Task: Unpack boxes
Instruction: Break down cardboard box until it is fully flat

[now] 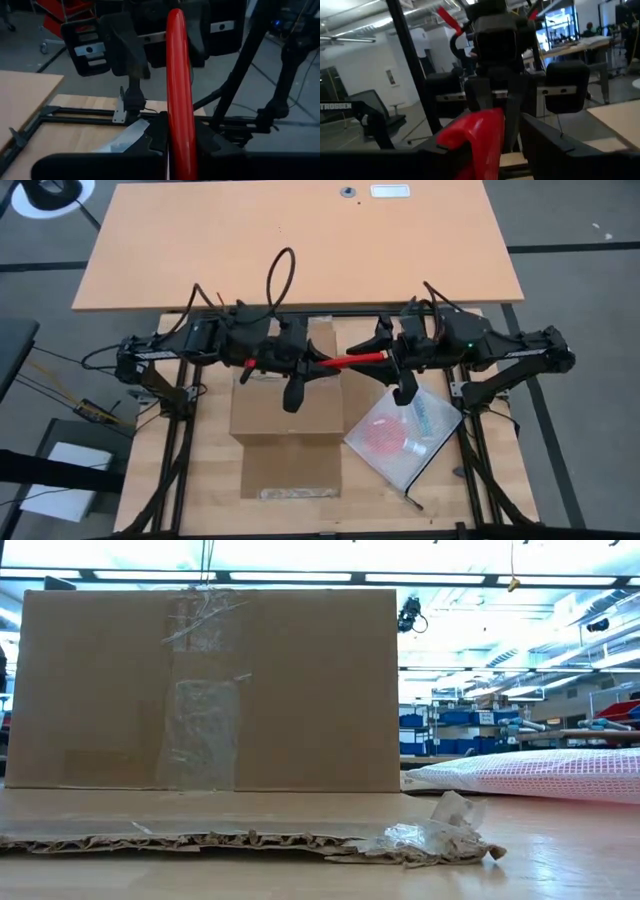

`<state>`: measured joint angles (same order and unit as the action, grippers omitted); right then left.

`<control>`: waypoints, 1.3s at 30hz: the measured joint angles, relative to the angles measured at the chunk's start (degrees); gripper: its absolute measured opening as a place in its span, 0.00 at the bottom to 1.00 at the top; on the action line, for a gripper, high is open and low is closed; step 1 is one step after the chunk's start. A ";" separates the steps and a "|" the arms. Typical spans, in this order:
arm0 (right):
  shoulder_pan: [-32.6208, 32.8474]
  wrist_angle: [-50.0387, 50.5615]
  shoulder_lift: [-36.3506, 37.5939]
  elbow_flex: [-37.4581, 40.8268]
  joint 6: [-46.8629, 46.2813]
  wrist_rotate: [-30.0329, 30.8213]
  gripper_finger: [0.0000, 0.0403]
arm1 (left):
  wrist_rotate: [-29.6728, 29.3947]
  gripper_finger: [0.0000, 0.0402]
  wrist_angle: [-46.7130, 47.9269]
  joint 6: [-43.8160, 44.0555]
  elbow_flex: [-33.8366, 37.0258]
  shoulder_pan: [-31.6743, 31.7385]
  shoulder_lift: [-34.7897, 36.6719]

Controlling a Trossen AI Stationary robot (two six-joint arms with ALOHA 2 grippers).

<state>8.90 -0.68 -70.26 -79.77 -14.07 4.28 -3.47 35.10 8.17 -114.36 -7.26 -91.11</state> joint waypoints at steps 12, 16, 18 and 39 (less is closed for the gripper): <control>-0.50 -0.25 0.04 0.00 1.37 0.81 0.41 | -2.70 0.10 1.56 -0.06 -0.60 -0.27 0.11; -0.52 0.63 0.04 0.02 1.62 0.78 0.41 | -4.04 0.10 1.41 -0.41 -0.60 -0.32 0.09; -0.54 2.34 0.07 0.00 1.69 0.81 0.41 | -4.26 0.10 1.37 -0.89 -0.60 -0.32 0.09; -2.86 2.69 0.05 0.07 -0.65 -2.30 0.41 | -6.09 0.10 1.24 3.99 -0.69 1.48 0.09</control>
<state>6.05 2.01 -70.21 -79.70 -14.72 1.98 -9.56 36.34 12.15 -115.05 -5.77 -91.02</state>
